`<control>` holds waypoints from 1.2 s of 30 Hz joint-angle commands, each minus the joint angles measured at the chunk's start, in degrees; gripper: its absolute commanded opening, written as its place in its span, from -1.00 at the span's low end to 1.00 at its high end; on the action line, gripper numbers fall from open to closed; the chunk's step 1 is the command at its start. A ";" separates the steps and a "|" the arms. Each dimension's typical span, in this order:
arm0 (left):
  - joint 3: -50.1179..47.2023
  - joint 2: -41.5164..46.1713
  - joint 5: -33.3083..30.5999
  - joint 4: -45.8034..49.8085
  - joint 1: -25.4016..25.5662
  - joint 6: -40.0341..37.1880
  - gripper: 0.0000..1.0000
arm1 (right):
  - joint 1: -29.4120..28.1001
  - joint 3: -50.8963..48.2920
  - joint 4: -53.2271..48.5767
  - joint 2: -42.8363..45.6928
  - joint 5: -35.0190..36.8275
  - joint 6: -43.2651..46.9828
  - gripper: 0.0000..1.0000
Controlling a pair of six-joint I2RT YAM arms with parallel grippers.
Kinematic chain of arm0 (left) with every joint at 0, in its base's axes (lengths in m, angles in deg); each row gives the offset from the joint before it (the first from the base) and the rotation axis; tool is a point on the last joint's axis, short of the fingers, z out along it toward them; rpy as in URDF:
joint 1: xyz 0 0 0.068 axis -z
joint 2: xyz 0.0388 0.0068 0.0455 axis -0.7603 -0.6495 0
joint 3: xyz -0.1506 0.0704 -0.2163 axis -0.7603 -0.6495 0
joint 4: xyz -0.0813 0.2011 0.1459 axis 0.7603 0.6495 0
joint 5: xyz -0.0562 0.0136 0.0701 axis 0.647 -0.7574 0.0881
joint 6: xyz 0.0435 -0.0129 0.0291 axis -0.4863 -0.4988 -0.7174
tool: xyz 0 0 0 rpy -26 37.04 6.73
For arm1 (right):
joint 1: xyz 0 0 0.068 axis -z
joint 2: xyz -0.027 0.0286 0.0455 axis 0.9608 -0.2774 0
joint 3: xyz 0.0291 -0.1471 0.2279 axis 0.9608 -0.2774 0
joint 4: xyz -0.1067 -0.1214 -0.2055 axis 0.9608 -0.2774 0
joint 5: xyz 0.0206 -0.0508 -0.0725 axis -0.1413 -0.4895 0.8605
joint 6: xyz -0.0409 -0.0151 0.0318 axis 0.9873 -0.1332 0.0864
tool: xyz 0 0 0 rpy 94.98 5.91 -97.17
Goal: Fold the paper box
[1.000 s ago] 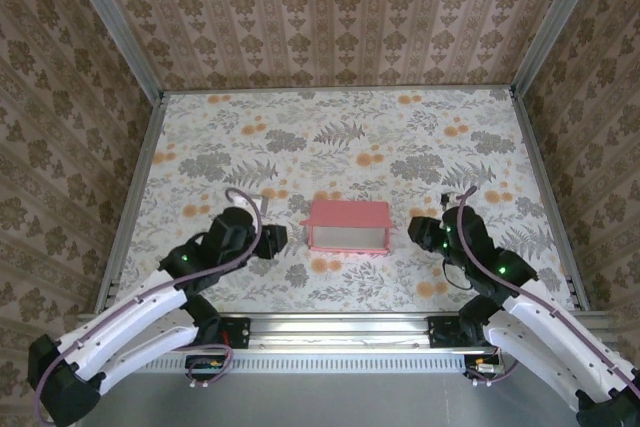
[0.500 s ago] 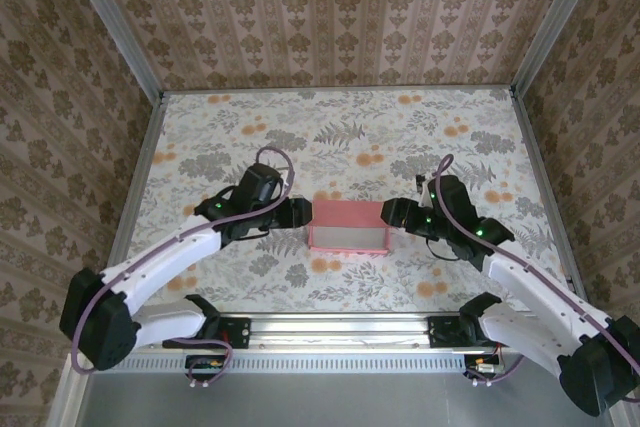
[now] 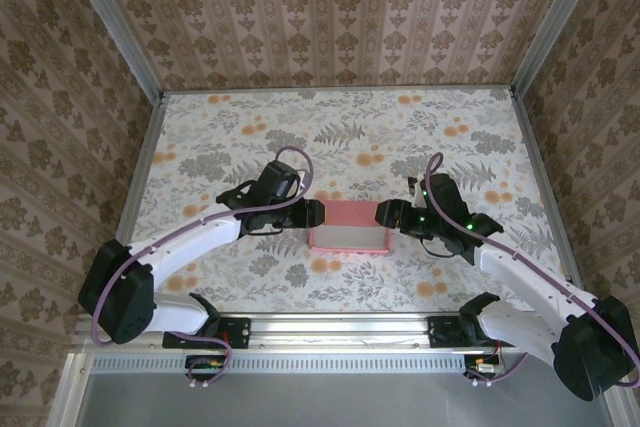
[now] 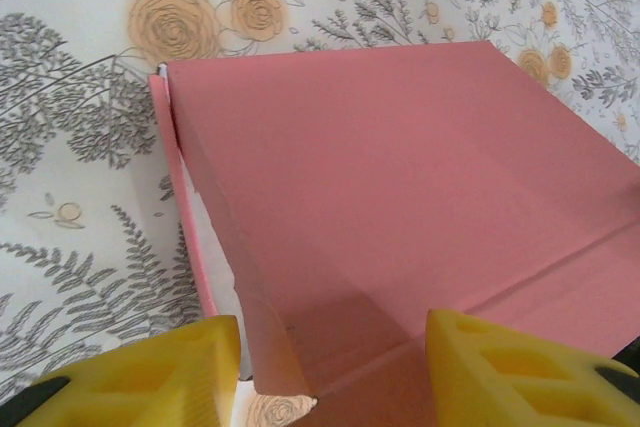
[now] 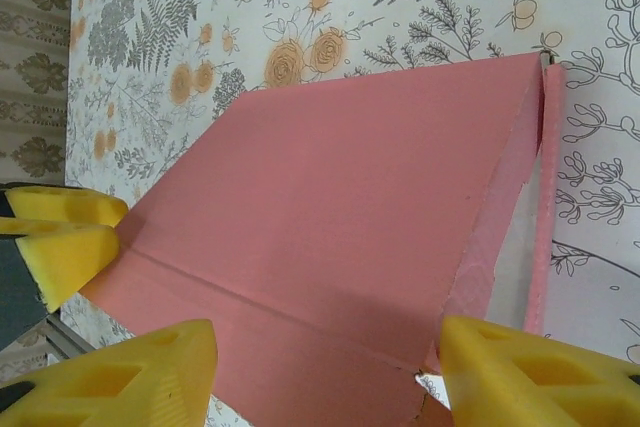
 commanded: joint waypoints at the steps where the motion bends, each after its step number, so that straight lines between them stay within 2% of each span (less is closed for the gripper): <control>1: 1.57 -1.06 1.14 -0.85 0.65 0.77 -0.01 | 0.16 -0.72 -0.19 -0.36 -0.77 -0.40 0.24; 7: 1.61 -1.82 2.08 -0.77 0.83 2.04 -0.09 | 0.16 -0.90 0.37 -1.02 -1.60 -0.74 0.20; 14: 1.36 -2.24 3.68 -1.72 0.85 3.46 -0.28 | 0.07 -1.03 0.86 -1.96 -2.03 -0.66 0.11; 36: -8.11 -3.28 1.59 -7.53 3.80 6.28 -0.33 | -1.95 -5.90 1.60 -4.00 1.21 0.08 -0.42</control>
